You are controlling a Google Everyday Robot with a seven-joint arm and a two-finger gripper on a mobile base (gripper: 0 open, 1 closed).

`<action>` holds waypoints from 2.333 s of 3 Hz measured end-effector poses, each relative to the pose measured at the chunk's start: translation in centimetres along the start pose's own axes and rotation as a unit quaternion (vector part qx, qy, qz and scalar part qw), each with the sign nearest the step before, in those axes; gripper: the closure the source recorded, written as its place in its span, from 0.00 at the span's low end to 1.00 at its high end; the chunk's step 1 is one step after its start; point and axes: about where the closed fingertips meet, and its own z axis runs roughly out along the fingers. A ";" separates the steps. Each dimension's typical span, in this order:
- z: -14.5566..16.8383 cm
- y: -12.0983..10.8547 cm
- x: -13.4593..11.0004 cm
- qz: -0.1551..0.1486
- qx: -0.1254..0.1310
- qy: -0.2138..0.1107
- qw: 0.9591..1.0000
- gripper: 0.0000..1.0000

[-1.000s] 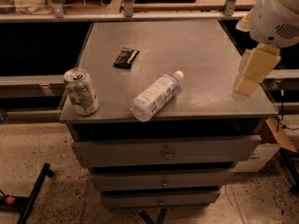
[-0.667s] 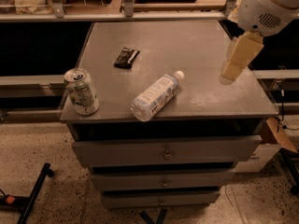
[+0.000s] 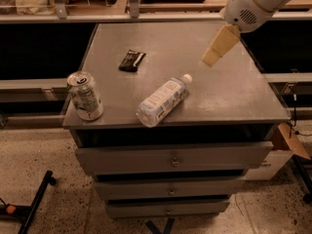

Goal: Move rxbar chocolate near blue plastic bottle

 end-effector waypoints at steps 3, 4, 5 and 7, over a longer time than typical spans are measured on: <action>4.7 -1.8 -3.4 0.025 -0.007 -0.103 0.994 0.00; 6.9 -2.7 -5.6 0.049 -0.019 -0.173 0.983 0.00; 8.5 -3.7 -8.3 0.053 -0.018 -0.212 0.976 0.00; 12.5 -4.9 -11.5 0.031 0.000 -0.214 0.976 0.00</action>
Offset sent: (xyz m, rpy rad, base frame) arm 0.0204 0.0189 -0.0100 0.0834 -0.0267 -0.0022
